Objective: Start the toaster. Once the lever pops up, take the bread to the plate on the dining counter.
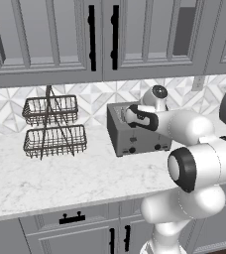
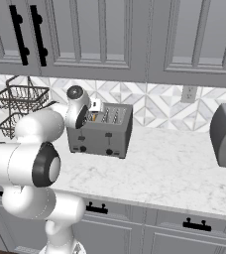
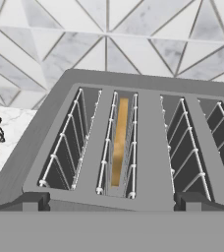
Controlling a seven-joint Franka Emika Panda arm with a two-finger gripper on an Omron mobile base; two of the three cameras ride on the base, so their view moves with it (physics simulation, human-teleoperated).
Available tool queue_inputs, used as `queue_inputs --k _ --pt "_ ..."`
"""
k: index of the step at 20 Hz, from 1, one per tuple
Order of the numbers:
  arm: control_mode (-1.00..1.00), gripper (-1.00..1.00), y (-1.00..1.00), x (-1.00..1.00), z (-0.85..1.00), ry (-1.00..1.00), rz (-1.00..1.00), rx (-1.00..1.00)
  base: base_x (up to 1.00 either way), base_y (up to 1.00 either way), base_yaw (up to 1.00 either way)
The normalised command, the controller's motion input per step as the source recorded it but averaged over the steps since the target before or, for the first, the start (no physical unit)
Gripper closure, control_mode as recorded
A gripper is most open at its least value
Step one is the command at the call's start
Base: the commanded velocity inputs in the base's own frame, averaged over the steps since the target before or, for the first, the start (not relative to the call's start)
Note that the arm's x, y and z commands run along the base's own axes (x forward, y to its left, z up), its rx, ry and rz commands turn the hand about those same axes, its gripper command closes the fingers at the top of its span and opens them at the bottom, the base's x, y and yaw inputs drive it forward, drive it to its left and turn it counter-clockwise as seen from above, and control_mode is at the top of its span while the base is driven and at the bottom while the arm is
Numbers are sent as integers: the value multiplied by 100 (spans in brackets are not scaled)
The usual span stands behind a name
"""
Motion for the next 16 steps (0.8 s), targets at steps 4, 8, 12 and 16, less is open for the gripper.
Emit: queue_inputs --k 4,8,12,16 --pt "-100 -100 0 0 0 0 0 0 0 0 0" --pt "-100 -100 0 0 0 0 0 0 0 0 0" --pt "-100 -100 0 0 0 0 0 0 0 0 0" --pt "-100 -100 0 0 0 0 0 0 0 0 0"
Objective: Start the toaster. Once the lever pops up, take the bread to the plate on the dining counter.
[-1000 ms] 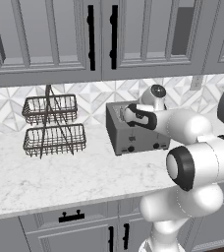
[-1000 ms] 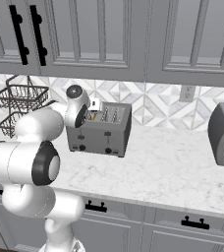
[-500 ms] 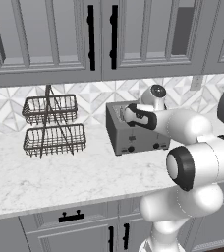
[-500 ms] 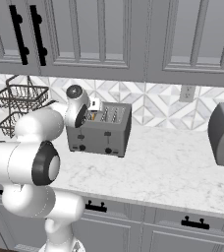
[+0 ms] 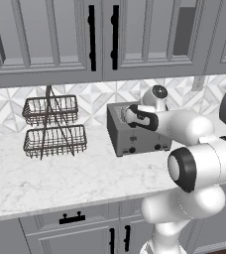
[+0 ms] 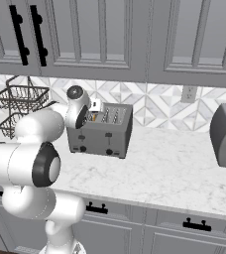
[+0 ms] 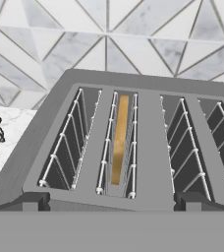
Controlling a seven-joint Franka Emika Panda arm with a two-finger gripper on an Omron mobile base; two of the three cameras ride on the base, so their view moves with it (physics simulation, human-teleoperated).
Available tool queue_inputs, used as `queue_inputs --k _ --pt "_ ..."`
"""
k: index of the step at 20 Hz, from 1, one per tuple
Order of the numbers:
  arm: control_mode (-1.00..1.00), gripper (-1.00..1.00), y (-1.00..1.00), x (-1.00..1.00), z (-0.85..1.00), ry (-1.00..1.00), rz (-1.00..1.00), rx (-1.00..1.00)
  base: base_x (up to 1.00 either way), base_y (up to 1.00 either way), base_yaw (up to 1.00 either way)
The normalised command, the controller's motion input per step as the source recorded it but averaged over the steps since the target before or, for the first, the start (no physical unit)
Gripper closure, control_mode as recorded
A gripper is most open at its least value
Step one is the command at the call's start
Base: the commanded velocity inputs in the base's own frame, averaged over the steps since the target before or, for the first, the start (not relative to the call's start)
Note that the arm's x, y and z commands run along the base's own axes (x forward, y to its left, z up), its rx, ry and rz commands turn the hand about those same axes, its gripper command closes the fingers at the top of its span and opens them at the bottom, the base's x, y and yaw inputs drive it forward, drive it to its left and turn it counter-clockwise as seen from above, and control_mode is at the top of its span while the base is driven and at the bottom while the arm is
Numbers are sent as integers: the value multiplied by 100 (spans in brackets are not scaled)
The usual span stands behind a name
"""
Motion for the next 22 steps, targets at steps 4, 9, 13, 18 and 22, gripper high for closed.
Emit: queue_inputs --k 4,9,13,18,22 --pt "-100 -100 0 0 0 0 0 0 0 0 0" --pt "-100 -100 0 0 0 0 0 0 0 0 0" --pt "-100 -100 0 0 0 0 0 0 0 0 0" --pt "-100 -100 0 0 0 0 0 0 0 0 0" --pt "-100 -100 0 0 0 0 0 0 0 0 0"
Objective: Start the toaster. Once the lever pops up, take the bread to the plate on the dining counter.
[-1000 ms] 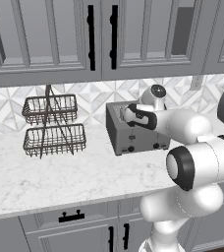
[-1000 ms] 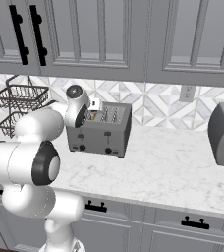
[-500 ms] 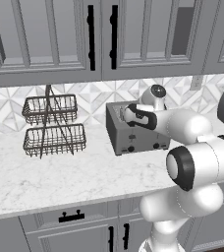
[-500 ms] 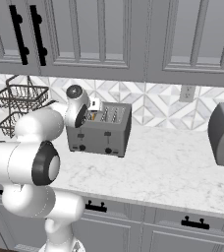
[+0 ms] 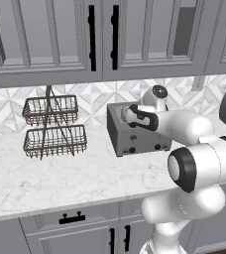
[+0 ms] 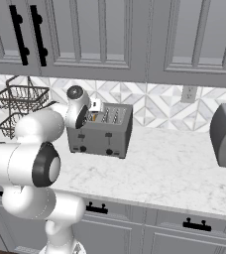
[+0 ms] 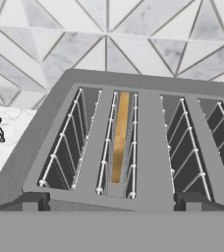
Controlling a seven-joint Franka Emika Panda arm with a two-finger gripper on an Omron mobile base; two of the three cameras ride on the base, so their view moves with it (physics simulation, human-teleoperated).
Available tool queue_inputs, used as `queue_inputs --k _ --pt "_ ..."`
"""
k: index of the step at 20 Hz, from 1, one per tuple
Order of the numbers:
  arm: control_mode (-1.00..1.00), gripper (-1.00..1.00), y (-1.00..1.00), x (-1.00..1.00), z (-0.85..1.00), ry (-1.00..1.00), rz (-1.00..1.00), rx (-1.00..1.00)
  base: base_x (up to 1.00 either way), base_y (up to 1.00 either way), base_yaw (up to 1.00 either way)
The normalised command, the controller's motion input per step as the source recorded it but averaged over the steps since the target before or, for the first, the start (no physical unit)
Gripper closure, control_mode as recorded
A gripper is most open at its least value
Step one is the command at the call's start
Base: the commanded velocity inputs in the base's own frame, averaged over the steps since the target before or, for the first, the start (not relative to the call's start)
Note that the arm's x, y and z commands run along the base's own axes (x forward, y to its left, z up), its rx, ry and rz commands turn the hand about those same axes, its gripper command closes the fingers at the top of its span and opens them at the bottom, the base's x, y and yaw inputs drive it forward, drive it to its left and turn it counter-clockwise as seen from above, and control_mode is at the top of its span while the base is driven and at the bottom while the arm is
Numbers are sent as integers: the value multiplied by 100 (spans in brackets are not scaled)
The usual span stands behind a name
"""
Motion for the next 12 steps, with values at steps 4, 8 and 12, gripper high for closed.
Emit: queue_inputs --k 4,8,12 --pt "-100 -100 0 0 0 0 0 0 0 0 0" --pt "-100 -100 0 0 0 0 0 0 0 0 0" --pt "-100 -100 0 0 0 0 0 0 0 0 0"
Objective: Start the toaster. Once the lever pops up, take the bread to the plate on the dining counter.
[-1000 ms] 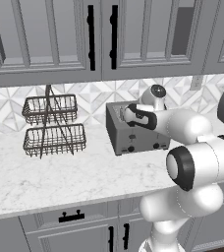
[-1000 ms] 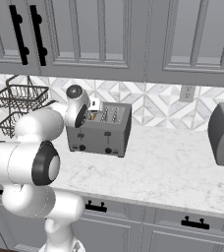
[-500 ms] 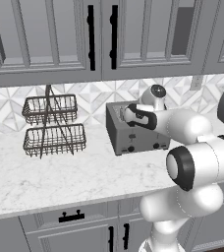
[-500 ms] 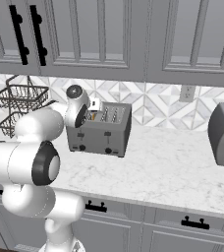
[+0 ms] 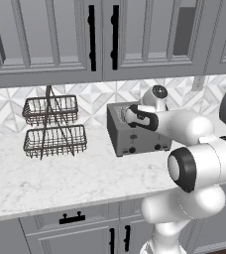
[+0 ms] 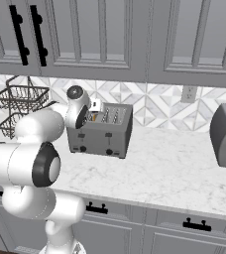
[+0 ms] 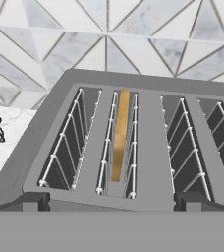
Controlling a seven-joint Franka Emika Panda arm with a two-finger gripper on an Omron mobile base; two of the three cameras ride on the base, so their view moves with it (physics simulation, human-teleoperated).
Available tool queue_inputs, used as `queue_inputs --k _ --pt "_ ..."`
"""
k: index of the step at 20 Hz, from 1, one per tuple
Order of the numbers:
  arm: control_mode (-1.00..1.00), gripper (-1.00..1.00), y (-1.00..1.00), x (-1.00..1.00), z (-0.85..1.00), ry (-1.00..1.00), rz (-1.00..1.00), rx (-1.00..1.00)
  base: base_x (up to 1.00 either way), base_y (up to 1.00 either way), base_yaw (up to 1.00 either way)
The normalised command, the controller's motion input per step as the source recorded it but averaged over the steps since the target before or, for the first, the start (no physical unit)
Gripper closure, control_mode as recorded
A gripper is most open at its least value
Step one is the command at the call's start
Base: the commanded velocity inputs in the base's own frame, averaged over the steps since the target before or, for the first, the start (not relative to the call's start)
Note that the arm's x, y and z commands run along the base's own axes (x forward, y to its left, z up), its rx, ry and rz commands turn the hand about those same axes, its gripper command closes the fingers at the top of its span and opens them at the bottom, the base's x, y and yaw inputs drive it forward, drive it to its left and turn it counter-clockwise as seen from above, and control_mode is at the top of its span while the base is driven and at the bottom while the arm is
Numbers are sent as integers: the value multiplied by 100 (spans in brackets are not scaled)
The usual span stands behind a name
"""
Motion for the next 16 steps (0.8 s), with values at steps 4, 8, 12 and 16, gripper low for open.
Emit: queue_inputs --k 4,8,12,16 --pt "-100 -100 0 0 0 0 0 0 0 0 0" --pt "-100 -100 0 0 0 0 0 0 0 0 0" --pt "-100 -100 0 0 0 0 0 0 0 0 0" --pt "-100 -100 0 0 0 0 0 0 0 0 0"
